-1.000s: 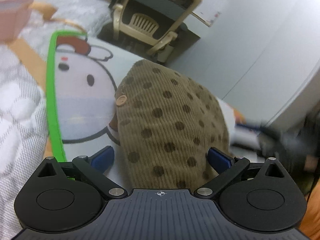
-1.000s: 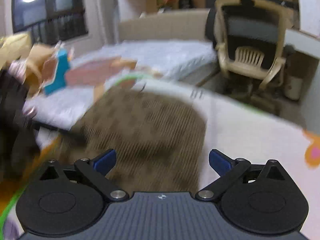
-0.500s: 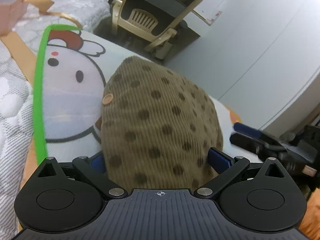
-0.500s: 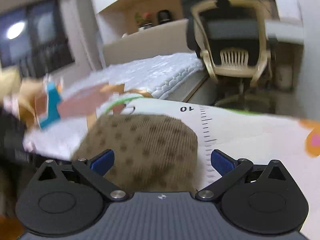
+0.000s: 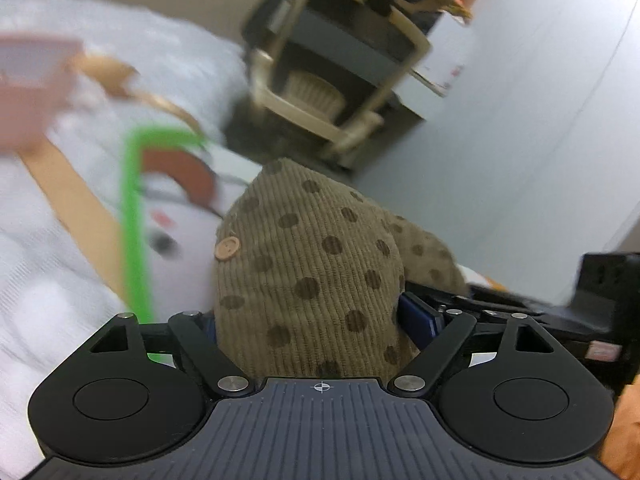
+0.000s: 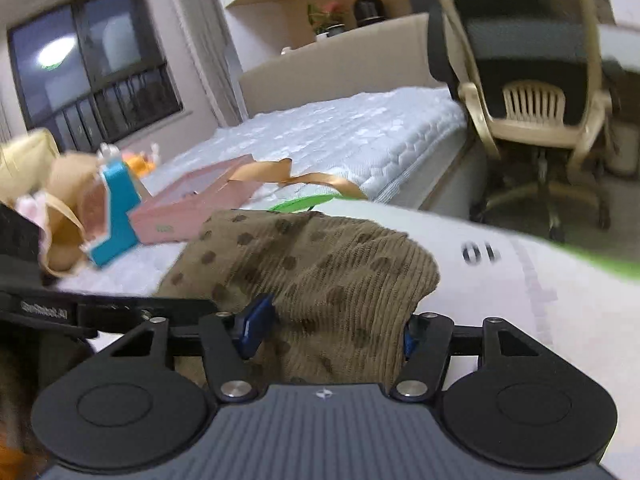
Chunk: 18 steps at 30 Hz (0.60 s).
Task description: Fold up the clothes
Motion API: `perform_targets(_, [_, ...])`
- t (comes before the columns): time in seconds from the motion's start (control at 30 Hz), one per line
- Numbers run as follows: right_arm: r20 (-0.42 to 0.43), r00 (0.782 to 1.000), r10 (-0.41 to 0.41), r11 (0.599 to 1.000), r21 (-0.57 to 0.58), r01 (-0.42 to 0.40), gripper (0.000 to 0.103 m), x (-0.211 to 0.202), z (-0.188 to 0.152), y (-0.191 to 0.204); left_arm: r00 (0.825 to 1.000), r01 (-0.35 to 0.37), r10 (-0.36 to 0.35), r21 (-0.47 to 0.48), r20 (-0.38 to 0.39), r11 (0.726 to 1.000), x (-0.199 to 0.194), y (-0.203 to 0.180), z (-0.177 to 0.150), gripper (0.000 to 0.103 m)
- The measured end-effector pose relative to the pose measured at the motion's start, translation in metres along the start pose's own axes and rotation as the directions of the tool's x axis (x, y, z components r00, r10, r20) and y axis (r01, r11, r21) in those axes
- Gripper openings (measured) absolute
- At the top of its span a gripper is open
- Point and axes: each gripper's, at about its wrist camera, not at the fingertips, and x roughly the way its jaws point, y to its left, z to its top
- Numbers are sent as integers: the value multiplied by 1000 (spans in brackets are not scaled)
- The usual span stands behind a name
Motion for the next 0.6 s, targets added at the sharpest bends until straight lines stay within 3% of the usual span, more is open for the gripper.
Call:
perform_targets(0.13, [39,994,-104,993,-60,106,67,-7,1,8,999,-51,51,45,10,998,-11,7,2,88])
perform_targets(0.23, [61,988,-142,969,-193,152,67,-29,-6,31,996,-77,72,108,47,991,-17,0,1,91])
perform_targets(0.33, [14,999,-47,954,-296,49,67,-52,-24,60,995,-90,82,147,64,985,-19,-4,0,93])
perform_targets(0.43, [-81,996,29,936,-348,-55,67,-56,-40,83,993,-104,91,186,80,977,-21,-9,-2,93])
perform_targets(0.53, [-221,975,12,930,-356,-92,69,-39,-57,91,992,-113,98,205,85,972,-21,-9,-2,93])
perform_targets(0.6, [-224,975,-8,895,-436,-93,70,-44,-64,98,992,-113,97,207,82,972,-20,-5,-2,93])
